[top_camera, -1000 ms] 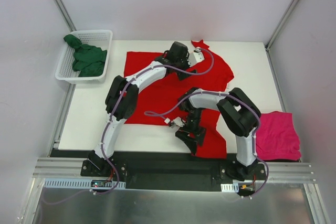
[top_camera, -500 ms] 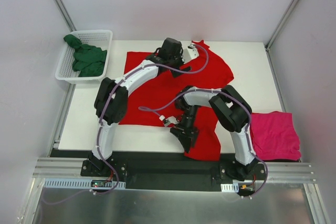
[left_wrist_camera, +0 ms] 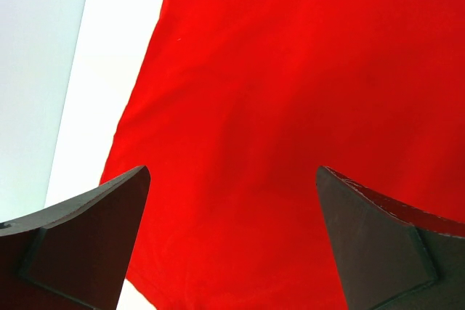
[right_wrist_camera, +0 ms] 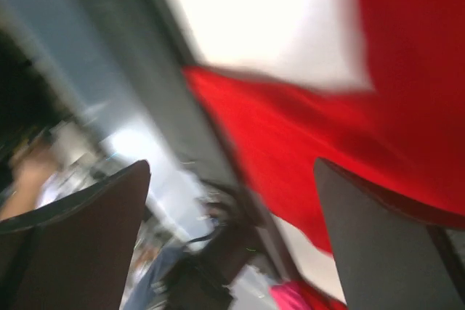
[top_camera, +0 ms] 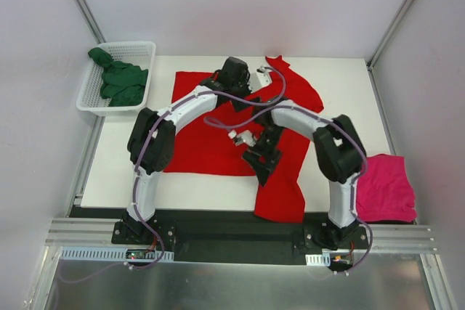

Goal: Fold and stack the t-shirts
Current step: Flatten out the tshirt

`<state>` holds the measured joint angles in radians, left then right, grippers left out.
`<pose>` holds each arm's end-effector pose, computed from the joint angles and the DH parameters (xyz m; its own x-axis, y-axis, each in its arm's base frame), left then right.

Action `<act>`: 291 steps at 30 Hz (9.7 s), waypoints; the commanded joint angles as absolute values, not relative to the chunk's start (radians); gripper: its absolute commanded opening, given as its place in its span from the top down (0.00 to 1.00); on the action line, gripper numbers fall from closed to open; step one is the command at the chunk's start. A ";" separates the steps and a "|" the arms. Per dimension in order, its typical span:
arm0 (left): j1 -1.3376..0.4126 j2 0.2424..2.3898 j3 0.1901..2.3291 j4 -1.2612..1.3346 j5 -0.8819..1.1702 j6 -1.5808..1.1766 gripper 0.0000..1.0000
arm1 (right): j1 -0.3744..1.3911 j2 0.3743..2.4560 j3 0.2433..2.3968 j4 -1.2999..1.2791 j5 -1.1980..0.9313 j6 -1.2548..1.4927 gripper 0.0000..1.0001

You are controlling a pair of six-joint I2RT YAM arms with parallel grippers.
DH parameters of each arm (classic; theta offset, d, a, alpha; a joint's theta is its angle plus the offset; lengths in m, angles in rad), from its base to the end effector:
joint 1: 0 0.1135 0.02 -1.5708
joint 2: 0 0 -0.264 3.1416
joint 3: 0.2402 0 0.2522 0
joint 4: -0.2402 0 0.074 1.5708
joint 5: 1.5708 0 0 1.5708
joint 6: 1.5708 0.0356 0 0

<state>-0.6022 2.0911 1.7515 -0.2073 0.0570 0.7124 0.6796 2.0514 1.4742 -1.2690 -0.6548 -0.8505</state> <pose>0.4074 -0.2825 0.2606 0.0716 0.7427 -0.6658 0.7385 0.4092 0.5359 0.2604 0.2383 0.1658 -0.2159 -0.9409 -0.2611 -0.8064 0.0210 0.5909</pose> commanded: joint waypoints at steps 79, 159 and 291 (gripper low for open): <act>-0.632 1.894 1.666 -0.523 0.154 0.635 0.00 | 0.134 2.281 1.831 -0.023 0.681 -1.279 0.00; -0.864 2.112 1.539 -0.486 0.198 0.492 0.01 | 0.100 2.484 2.056 -0.281 0.479 -1.299 0.00; -0.341 1.756 1.422 -0.500 -0.057 0.569 0.01 | 0.167 1.827 1.726 -0.877 0.318 -0.944 0.00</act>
<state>-0.3580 1.6966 1.2621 -0.5255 -0.0826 0.5327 0.1551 1.9583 1.6684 -0.5194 0.5385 -1.1027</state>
